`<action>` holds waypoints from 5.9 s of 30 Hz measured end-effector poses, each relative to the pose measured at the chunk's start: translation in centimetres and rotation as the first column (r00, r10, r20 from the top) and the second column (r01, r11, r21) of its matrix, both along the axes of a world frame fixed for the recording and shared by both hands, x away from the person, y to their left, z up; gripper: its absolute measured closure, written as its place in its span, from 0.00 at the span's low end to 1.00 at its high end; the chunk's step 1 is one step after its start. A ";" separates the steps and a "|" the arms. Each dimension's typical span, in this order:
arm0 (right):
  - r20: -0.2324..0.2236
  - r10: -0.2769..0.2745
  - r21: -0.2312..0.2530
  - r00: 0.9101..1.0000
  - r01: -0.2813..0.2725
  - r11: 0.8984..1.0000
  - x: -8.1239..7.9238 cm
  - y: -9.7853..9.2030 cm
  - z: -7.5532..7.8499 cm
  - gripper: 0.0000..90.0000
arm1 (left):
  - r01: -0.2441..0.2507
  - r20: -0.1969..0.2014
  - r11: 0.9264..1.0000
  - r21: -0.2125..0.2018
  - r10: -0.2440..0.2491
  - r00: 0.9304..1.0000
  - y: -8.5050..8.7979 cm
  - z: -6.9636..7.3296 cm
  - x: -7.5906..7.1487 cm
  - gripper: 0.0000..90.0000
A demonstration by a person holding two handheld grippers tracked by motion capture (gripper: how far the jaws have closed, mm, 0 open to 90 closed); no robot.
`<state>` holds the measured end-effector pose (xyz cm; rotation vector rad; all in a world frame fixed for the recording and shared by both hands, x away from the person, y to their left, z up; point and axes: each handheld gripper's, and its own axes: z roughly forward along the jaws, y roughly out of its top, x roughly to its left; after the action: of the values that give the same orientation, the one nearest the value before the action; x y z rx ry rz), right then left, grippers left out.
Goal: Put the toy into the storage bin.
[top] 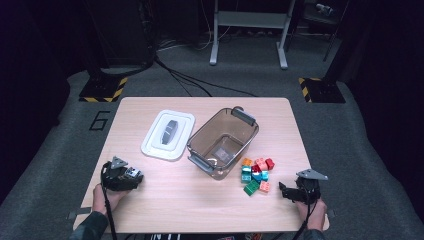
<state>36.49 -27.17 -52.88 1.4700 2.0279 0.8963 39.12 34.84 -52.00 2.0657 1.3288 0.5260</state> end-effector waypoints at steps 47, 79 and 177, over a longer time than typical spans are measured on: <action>0.000 -0.003 0.002 1.000 0.003 1.000 0.0 0.0 0.0 0.13 | 0.242 0.112 0.970 -0.010 -0.239 0.964 -7.3 11.5 3.8 0.28; 0.002 -0.002 0.001 1.000 0.002 1.000 0.0 0.0 0.0 0.14 | 0.437 0.108 0.900 0.012 -0.435 0.894 -17.7 14.1 6.6 0.28; -0.154 0.067 0.087 0.986 -0.054 0.995 7.9 4.7 3.2 0.55 | 0.078 0.052 0.997 -0.014 -0.078 0.996 -1.4 -1.1 0.3 0.02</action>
<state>44.39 -22.49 -49.68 1.5747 2.1828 0.9247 39.38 33.46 -53.12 2.0679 1.2136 0.5295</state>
